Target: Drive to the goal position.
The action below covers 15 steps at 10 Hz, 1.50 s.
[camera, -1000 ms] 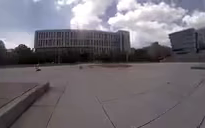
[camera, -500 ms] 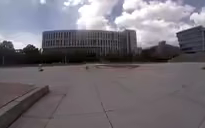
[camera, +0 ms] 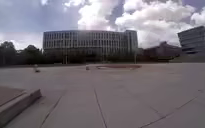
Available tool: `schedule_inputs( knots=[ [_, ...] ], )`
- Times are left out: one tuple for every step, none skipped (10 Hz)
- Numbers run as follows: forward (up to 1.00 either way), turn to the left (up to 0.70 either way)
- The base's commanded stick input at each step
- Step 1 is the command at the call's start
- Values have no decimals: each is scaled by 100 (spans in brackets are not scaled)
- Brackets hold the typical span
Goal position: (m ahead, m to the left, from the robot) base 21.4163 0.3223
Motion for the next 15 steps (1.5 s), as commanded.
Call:
schedule_inputs(
  knots=[
    [70, 0],
    [70, 0],
    [70, 0],
    [70, 0],
    [70, 0],
    [70, 0],
    [70, 0],
    [70, 0],
    [70, 0],
    [70, 0],
    [70, 0],
    [70, 0],
    [70, 0],
    [70, 0],
    [70, 0]
  ],
)
